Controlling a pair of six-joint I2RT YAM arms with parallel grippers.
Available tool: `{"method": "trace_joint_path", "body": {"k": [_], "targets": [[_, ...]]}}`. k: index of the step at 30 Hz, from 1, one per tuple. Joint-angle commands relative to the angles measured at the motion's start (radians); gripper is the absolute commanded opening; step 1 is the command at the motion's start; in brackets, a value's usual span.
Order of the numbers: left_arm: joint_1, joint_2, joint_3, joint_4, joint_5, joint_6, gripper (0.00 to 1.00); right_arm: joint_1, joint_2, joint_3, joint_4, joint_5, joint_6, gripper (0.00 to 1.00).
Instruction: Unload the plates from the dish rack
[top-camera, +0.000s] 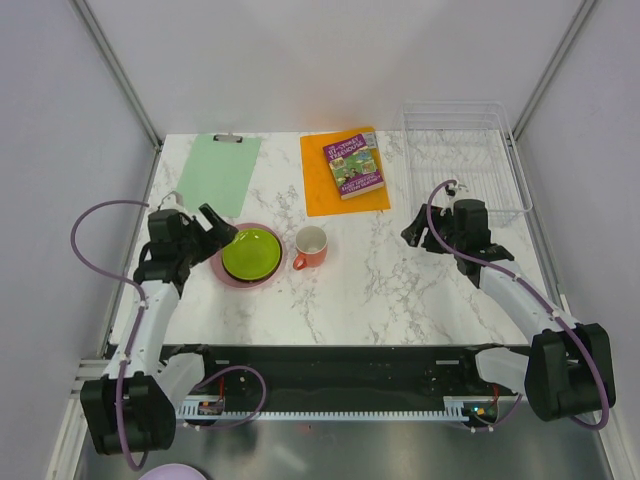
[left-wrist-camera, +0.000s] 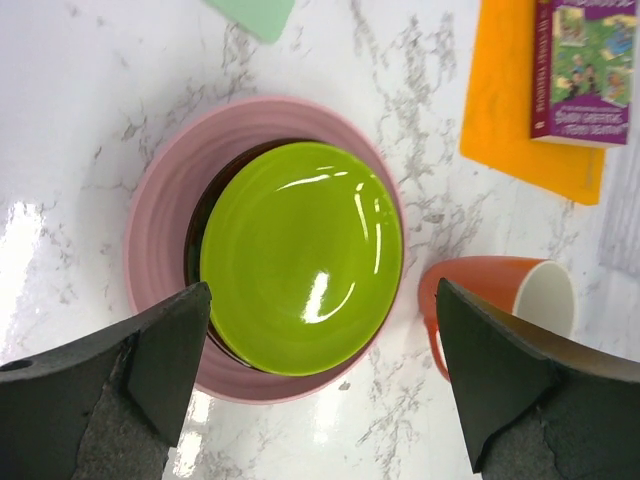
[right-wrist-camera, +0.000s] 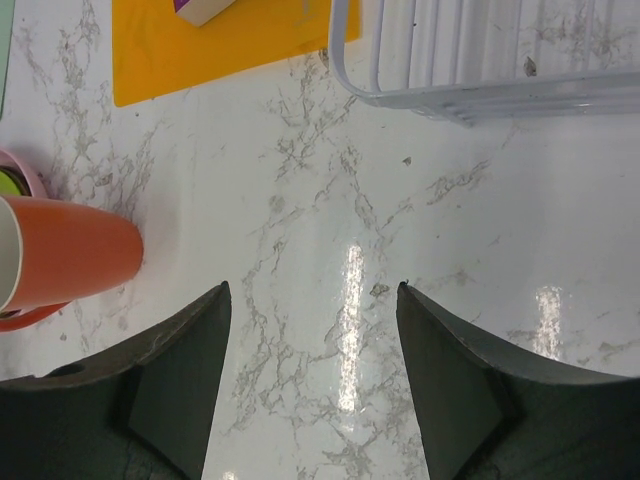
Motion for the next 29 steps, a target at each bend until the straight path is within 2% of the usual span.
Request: {"method": "trace_joint_path", "body": {"k": [1,5,6,11,19,23,29], "targets": [[0.0,-0.092,0.084,-0.019,0.049,0.068,1.0,0.001,-0.019,0.05,-0.021,0.066,-0.082,0.74],[-0.006,-0.193,0.11,-0.007,0.063,0.12,1.0,0.001,-0.082,0.054,-0.049,0.174,-0.161,0.74],[-0.007,-0.219,0.107,0.005,0.063,0.129,1.0,0.003,-0.096,0.054,-0.054,0.238,-0.167,0.75],[-0.014,-0.328,0.104,0.031,0.068,0.18,1.0,0.003,-0.159,0.075,-0.057,0.366,-0.176,0.76],[-0.058,-0.399,0.072,0.104,0.051,0.244,1.0,0.006,-0.214,0.081,-0.037,0.537,-0.21,0.77],[-0.13,-0.376,0.077,0.11,-0.044,0.273,1.0,0.009,-0.222,0.077,-0.035,0.576,-0.219,0.78],[-0.375,-0.337,0.089,0.108,-0.326,0.312,1.0,0.009,-0.234,0.063,-0.035,0.579,-0.221,0.78]]}}
